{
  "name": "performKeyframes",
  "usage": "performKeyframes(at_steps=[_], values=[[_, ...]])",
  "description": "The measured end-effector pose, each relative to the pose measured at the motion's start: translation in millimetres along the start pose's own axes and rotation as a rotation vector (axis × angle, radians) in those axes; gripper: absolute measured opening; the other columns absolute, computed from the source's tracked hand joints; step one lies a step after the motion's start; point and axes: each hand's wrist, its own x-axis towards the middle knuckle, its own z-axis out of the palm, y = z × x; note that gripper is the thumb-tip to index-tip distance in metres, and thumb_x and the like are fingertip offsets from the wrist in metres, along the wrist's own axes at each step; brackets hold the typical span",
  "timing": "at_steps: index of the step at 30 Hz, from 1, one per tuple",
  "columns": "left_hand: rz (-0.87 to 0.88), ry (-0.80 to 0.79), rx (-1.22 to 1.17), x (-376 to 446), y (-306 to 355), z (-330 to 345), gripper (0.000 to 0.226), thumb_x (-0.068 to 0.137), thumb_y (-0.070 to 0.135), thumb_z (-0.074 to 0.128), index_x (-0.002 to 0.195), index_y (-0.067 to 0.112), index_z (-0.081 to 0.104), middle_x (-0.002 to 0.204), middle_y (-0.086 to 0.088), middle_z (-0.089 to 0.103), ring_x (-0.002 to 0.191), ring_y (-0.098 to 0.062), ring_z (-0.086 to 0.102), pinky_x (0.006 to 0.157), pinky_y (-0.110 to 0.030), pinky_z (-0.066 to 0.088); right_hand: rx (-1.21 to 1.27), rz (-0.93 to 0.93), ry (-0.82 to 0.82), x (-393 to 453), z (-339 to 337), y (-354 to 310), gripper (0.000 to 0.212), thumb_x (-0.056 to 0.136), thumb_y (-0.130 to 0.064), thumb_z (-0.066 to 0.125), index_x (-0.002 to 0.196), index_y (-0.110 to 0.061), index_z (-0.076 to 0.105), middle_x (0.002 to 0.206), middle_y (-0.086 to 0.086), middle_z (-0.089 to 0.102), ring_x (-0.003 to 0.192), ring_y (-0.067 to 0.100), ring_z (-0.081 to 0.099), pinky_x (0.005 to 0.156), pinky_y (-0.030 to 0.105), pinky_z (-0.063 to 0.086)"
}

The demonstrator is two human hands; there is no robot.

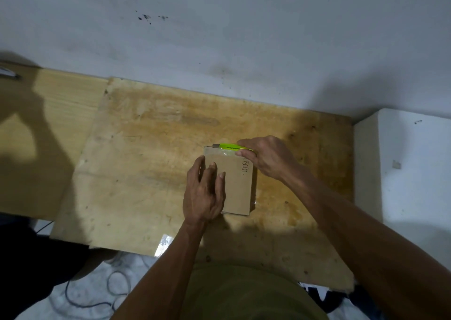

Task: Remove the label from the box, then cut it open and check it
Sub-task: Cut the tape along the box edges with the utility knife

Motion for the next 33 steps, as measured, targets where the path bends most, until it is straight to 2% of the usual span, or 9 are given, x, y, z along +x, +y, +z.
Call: performKeyframes(at_steps=[4, 8, 11, 17, 22, 26, 30, 33], values=[[-0.001, 0.005, -0.002, 0, 1, -1, 0.036, 0.1, 0.036, 0.054, 0.127, 0.014, 0.06, 0.147, -0.011, 0.041, 0.13, -0.026, 0.047, 0.092, -0.043, 0.056, -0.003, -0.017, -0.009, 2, -1, -1, 0.035, 0.096, -0.037, 0.057, 0.124, -0.018, 0.067, 0.11, 0.012, 0.074, 0.093, 0.031, 0.069, 0.073, 0.036, 0.054], [0.006, 0.01, -0.002, -2, 1, -1, 0.036, 0.1, 0.035, 0.054, 0.127, 0.014, 0.06, 0.147, -0.012, 0.041, 0.131, -0.026, 0.047, 0.095, -0.042, 0.055, -0.035, -0.036, -0.028, 3, 1, 0, 0.035, 0.098, -0.038, 0.053, 0.125, -0.02, 0.066, 0.107, 0.009, 0.075, 0.089, 0.027, 0.068, 0.062, 0.029, 0.04], [0.002, 0.009, -0.004, -2, 1, 0, 0.037, 0.1, 0.035, 0.054, 0.129, 0.013, 0.06, 0.148, -0.013, 0.04, 0.132, -0.027, 0.046, 0.097, -0.042, 0.054, -0.079, -0.052, -0.039, 3, 1, 1, 0.035, 0.099, -0.04, 0.05, 0.125, -0.022, 0.065, 0.105, 0.006, 0.075, 0.086, 0.026, 0.067, 0.06, 0.028, 0.035], [-0.004, 0.0, -0.002, -3, 1, -1, 0.038, 0.1, 0.036, 0.052, 0.13, 0.014, 0.059, 0.149, -0.012, 0.039, 0.133, -0.026, 0.046, 0.097, -0.042, 0.054, -0.138, -0.05, -0.049, 2, 1, 4, 0.036, 0.099, -0.04, 0.049, 0.127, -0.022, 0.063, 0.107, 0.007, 0.074, 0.087, 0.028, 0.068, 0.063, 0.032, 0.048], [-0.019, -0.006, -0.006, -2, 2, -1, 0.038, 0.1, 0.036, 0.053, 0.131, 0.015, 0.058, 0.15, -0.01, 0.038, 0.134, -0.025, 0.044, 0.097, -0.044, 0.053, -0.218, -0.075, -0.069, 4, -5, 0, 0.031, 0.101, -0.038, 0.045, 0.12, -0.022, 0.064, 0.098, 0.006, 0.073, 0.084, 0.026, 0.066, 0.058, 0.03, 0.041], [-0.017, -0.011, -0.003, -2, 2, 0, 0.038, 0.1, 0.036, 0.054, 0.131, 0.014, 0.058, 0.151, -0.011, 0.037, 0.134, -0.026, 0.043, 0.097, -0.043, 0.053, -0.296, -0.078, -0.058, -2, -12, 6, 0.032, 0.1, -0.039, 0.047, 0.121, -0.022, 0.063, 0.099, 0.004, 0.072, 0.085, 0.026, 0.065, 0.058, 0.028, 0.038], [-0.03, -0.02, -0.003, -1, 3, 1, 0.038, 0.1, 0.037, 0.052, 0.132, 0.015, 0.056, 0.152, -0.01, 0.036, 0.136, -0.025, 0.042, 0.098, -0.042, 0.052, -0.299, -0.067, -0.049, -9, -16, 10, 0.031, 0.099, -0.04, 0.048, 0.118, -0.022, 0.064, 0.098, 0.002, 0.073, 0.083, 0.024, 0.065, 0.064, 0.034, 0.054], [-0.034, -0.027, 0.009, -1, 3, 1, 0.038, 0.101, 0.037, 0.051, 0.132, 0.015, 0.056, 0.153, -0.01, 0.035, 0.137, -0.026, 0.041, 0.099, -0.042, 0.052, -0.325, -0.076, -0.044, -16, -17, 11, 0.032, 0.099, -0.041, 0.047, 0.119, -0.023, 0.063, 0.096, 0.0, 0.071, 0.079, 0.022, 0.064, 0.061, 0.031, 0.052]])
